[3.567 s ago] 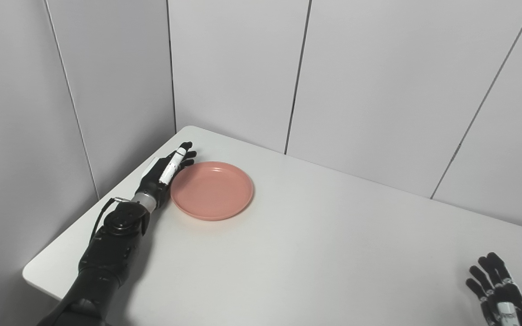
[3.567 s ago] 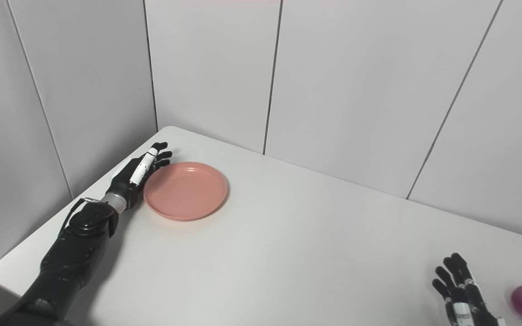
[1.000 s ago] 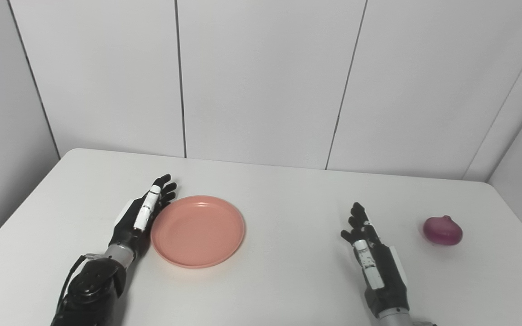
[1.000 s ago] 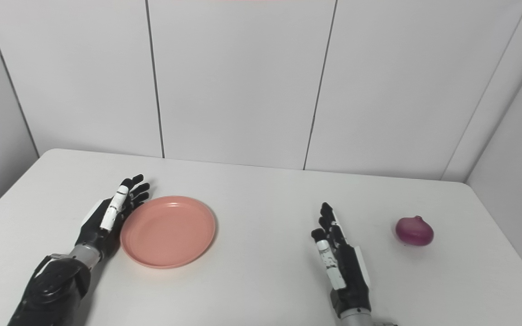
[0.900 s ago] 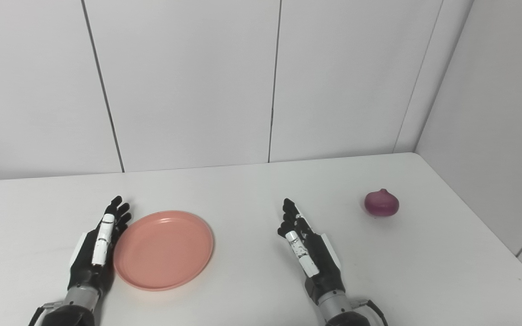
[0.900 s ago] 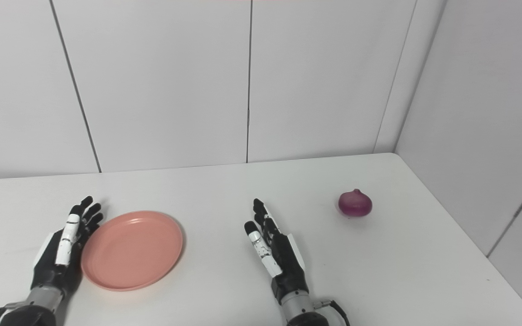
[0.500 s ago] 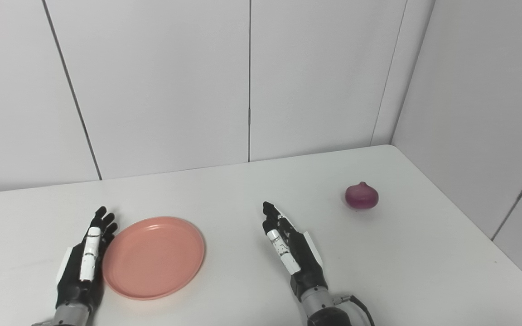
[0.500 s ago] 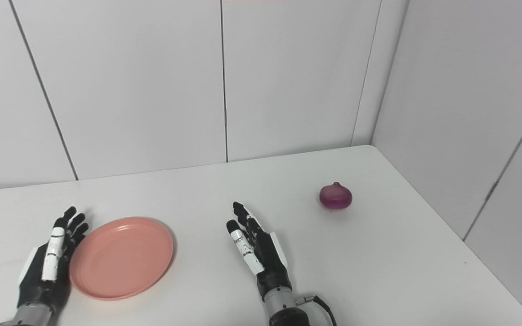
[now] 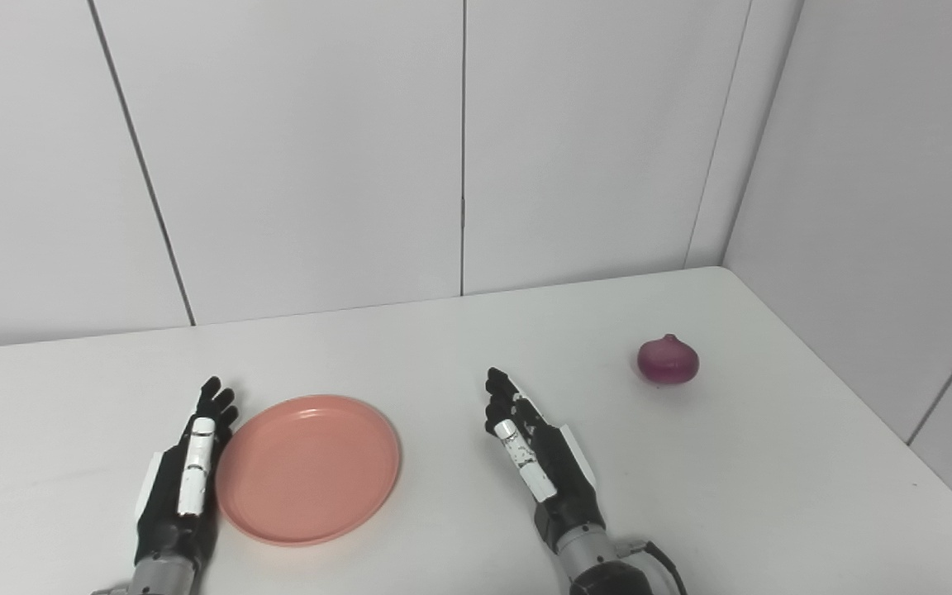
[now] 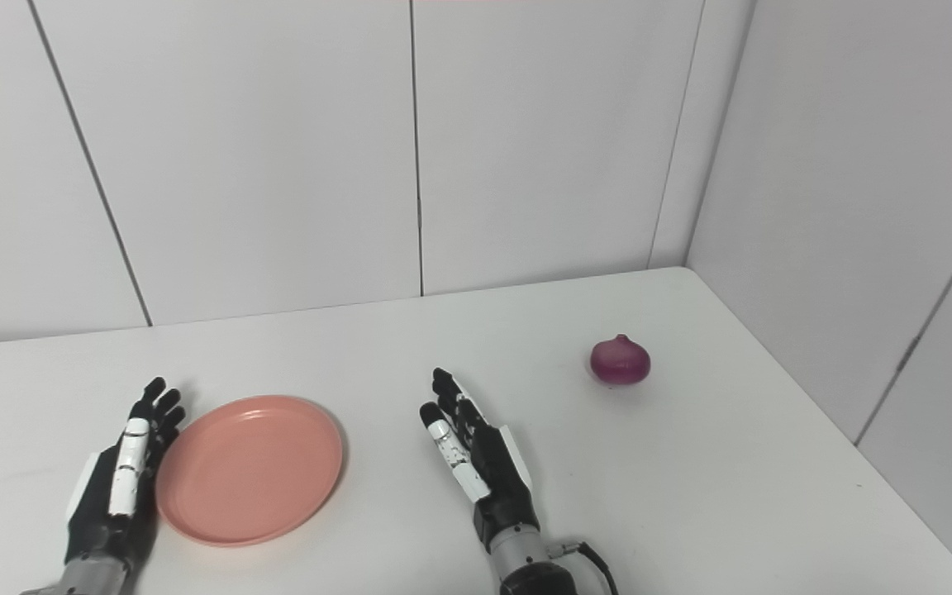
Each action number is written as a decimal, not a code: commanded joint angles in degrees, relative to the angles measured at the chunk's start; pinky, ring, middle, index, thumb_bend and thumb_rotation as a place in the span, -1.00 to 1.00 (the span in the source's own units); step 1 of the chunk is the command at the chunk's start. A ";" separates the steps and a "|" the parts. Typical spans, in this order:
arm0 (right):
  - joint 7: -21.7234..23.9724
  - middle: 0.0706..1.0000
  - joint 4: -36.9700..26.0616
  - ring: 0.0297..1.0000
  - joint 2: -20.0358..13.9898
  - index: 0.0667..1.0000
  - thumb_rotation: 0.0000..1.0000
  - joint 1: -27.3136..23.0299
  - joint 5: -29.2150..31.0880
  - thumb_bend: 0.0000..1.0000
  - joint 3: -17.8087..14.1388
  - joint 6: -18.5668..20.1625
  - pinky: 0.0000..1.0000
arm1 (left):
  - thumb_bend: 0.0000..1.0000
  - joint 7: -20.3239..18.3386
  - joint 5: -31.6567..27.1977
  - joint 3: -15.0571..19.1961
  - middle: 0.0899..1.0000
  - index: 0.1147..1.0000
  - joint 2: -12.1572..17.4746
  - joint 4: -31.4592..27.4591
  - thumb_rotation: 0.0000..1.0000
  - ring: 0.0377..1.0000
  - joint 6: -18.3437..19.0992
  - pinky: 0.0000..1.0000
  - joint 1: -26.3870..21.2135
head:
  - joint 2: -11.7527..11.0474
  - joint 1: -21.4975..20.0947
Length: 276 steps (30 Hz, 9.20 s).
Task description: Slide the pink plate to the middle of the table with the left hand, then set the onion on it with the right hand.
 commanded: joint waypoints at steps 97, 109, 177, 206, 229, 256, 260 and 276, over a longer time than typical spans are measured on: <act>-1.47 0.92 -2.11 0.93 -10.44 0.94 0.66 -4.93 -10.01 0.40 -3.28 -12.85 0.92 | 0.09 -1.05 2.37 -0.17 0.92 0.91 -1.56 -0.62 1.00 0.91 -1.01 0.89 0.77 | 2.62 8.04; -5.03 0.91 -2.90 0.92 -16.07 0.94 0.43 -7.30 -21.17 0.45 -4.27 -12.29 0.87 | 0.07 -1.26 2.26 0.78 0.92 0.90 -1.43 2.31 1.00 0.92 -3.34 0.91 -0.44 | 1.13 4.11; -6.01 0.83 8.06 0.83 -25.76 0.88 -0.66 -15.75 -41.35 0.83 -3.70 17.09 0.84 | 0.07 -9.48 -5.15 3.53 0.94 0.93 3.71 7.19 1.00 0.92 -5.98 0.90 -1.47 | -0.56 -9.81; -13.08 -0.09 14.26 -0.14 -24.89 0.22 -1.00 -15.93 -36.47 0.05 -2.58 13.62 -0.40 | 0.05 -8.44 -3.85 2.75 0.94 0.95 3.06 6.72 1.00 0.93 -6.51 0.90 -1.14 | -0.99 -8.98; -17.59 -0.09 3.59 -0.16 -23.23 0.10 -1.00 -14.22 -34.78 0.04 1.13 2.60 -0.40 | -0.01 -5.67 -0.41 1.02 0.95 0.95 0.50 3.67 1.00 0.95 -5.23 0.94 -0.03 | -0.31 -1.28; -4.84 -0.06 -4.20 -0.22 -20.13 0.15 -1.00 -10.70 -30.75 0.05 8.27 -3.92 -0.53 | 0.13 -1.54 5.28 -2.04 0.92 0.90 -3.38 0.80 1.00 0.92 -4.15 0.92 0.67 | 2.13 10.05; -3.86 -0.07 -4.39 -0.23 -19.33 -0.06 -1.00 -10.87 -30.34 0.03 9.24 -5.12 -0.59 | 0.12 -1.37 5.25 -1.93 0.91 0.90 -3.77 0.73 1.00 0.91 -3.90 0.91 0.59 | 2.15 10.63; -1.53 -0.13 -1.30 -0.28 -13.84 0.03 -1.00 -14.29 -32.69 0.01 13.57 -5.90 -0.38 | 0.10 -0.05 5.82 -2.02 0.90 0.89 -4.15 1.42 1.00 0.89 -3.92 0.89 0.27 | 1.93 11.18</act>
